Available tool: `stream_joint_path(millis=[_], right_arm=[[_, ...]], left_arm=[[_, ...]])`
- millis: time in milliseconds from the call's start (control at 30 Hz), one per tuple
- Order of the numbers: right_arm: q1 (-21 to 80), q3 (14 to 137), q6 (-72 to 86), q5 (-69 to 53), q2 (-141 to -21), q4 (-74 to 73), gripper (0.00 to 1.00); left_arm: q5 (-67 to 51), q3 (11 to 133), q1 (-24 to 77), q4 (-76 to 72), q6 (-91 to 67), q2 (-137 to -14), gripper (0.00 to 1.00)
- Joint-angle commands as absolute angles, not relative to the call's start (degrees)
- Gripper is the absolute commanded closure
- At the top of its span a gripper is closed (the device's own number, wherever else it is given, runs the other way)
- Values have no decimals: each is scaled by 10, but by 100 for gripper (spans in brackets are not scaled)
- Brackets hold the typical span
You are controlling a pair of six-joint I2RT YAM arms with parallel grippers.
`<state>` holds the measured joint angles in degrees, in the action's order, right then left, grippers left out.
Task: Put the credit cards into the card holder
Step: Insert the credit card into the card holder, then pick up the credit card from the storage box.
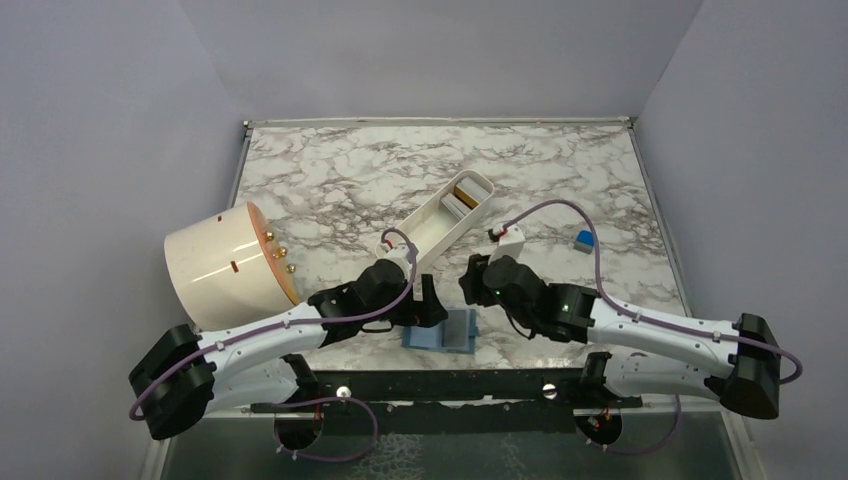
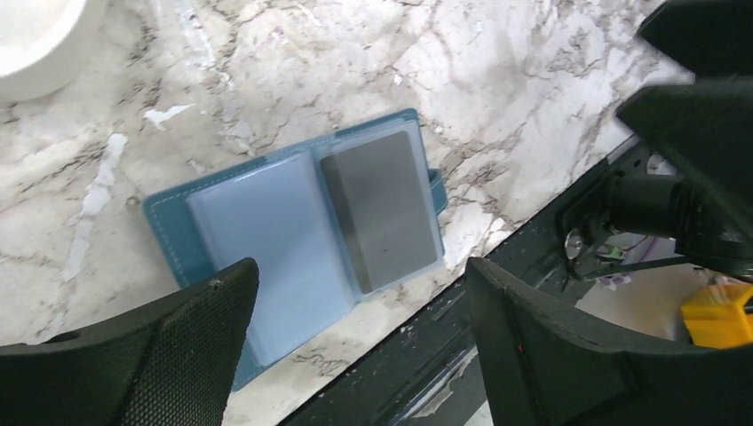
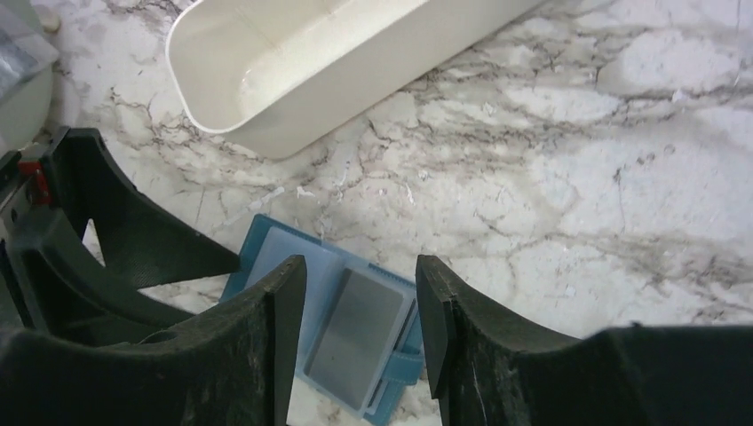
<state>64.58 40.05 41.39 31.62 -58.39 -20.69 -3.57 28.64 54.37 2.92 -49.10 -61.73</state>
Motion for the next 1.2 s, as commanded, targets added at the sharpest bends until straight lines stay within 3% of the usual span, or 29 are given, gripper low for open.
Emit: stream_joint_path(millis=[0, 67, 233, 533, 733, 1167], right_arm=[[627, 463, 317, 353, -636, -162, 50], [609, 492, 286, 345, -664, -150, 50], [542, 549, 223, 291, -733, -122, 50], [491, 695, 106, 299, -894, -127, 44], [476, 773, 47, 299, -991, -133, 43], [451, 884, -26, 341, -1164, -155, 45]], left_arm=[[2, 276, 541, 90, -477, -584, 7], [6, 270, 541, 100, -477, -565, 1], [3, 269, 541, 125, -462, -519, 1], [25, 288, 541, 198, -407, -464, 1], [19, 288, 542, 201, -412, -421, 1], [123, 269, 543, 213, -423, -341, 1]])
